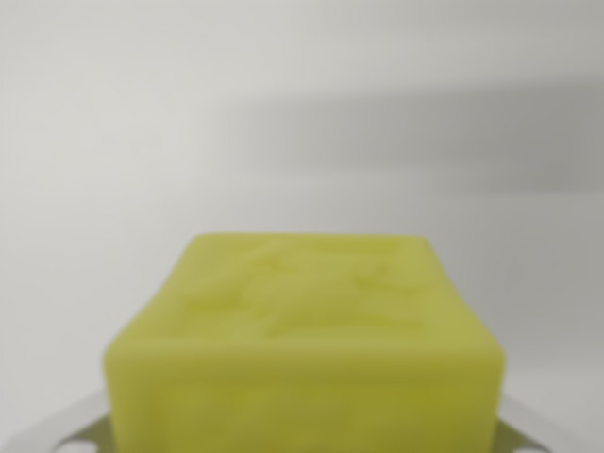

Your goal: Pick yellow cube

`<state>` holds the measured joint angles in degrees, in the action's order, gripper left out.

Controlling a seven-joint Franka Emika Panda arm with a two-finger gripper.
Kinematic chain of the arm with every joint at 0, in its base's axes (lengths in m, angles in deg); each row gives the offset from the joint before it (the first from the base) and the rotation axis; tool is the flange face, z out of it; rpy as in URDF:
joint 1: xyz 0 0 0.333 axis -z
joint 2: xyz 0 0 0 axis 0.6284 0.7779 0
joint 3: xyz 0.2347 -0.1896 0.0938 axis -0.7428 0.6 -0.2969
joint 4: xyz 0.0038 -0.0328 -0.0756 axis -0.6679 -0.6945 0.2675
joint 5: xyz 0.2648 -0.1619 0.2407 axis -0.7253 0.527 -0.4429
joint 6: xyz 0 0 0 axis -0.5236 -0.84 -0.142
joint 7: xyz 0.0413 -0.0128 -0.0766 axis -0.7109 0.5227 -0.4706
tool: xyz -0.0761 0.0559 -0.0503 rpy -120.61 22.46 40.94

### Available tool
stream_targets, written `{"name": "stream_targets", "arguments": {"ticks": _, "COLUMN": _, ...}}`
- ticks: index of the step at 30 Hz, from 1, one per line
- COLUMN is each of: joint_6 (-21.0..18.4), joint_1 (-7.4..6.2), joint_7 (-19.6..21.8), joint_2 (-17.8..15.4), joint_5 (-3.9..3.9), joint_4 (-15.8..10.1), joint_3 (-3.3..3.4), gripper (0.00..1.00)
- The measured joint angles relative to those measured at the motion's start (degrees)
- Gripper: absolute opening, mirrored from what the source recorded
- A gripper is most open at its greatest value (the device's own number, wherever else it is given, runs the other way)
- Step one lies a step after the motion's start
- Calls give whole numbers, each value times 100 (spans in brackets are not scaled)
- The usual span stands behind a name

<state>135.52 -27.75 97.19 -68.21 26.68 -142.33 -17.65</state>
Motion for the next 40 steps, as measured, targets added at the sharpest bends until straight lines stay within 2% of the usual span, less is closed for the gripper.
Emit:
{"name": "stream_targets", "arguments": {"ticks": 31, "joint_6": -746, "joint_1": 0, "joint_7": -13, "joint_2": -488, "joint_5": -17, "joint_4": 257, "joint_3": 0, "gripper": 0}}
{"name": "stream_targets", "arguments": {"ticks": 40, "joint_6": -797, "joint_1": 0, "joint_7": -13, "joint_2": -517, "joint_5": -19, "joint_4": 280, "joint_3": 0, "gripper": 0}}
